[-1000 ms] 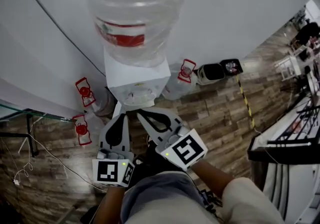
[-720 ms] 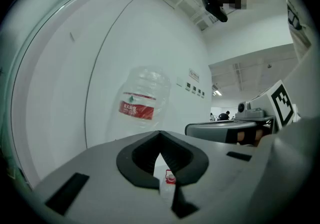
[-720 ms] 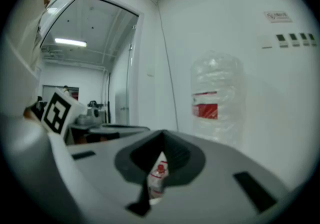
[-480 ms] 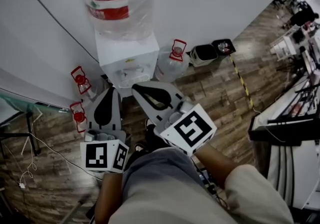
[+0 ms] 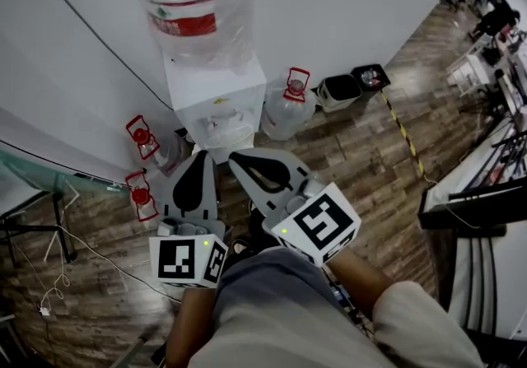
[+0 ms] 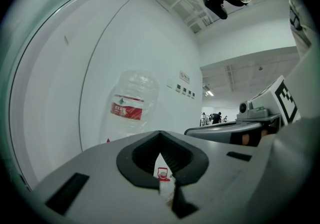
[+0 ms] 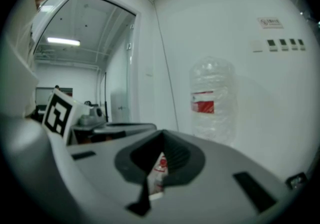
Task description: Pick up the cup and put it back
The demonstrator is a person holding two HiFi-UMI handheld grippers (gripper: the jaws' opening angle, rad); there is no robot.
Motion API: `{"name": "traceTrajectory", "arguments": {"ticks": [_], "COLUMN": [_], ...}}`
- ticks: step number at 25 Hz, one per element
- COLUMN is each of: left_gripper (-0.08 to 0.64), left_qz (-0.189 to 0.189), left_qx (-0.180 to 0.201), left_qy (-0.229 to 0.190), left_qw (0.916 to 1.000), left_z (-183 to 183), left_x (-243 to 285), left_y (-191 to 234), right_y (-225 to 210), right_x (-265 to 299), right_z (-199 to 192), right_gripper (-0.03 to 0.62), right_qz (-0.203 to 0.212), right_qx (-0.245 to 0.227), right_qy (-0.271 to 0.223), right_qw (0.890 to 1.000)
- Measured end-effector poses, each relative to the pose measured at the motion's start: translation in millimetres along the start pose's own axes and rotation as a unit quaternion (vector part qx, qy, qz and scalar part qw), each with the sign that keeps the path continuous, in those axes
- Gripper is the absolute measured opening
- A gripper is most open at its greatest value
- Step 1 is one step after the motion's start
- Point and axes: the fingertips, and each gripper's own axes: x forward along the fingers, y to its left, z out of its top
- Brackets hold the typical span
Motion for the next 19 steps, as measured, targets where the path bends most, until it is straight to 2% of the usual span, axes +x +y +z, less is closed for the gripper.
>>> {"name": "traceTrajectory", "arguments": {"ticks": [7,13,19], "left_gripper": [0.006,0.006,0.006], "left_qz": [-0.006,-0.015,-0.018], "left_qx": [-0.008,-0.008,-0.007], "left_qy": [0.0,0.005,0.003], "left_qw": [1.0,0.9998,0.9998], "left_z": [-3.1,-6.6,-1.9], "left_x": [-18.1,-31.9,-41.4], "left_y": [-2.4,-8.9,-10.4], "right_y": [24.2,23.9,28.3], "right_x": [-11.8,-25.7,-34.6], "right_z": [-6.2,-10.4,-3.9], "right_gripper": [0.021,0.021,0.021], "right_qz": [-0.007,-0.032,-0.038], "right_qx": [-0.013,0.023,0.014], "right_qy": [0.005,-0.001,-0.003], "right_qw": [1.0,0.999,0.999]}}
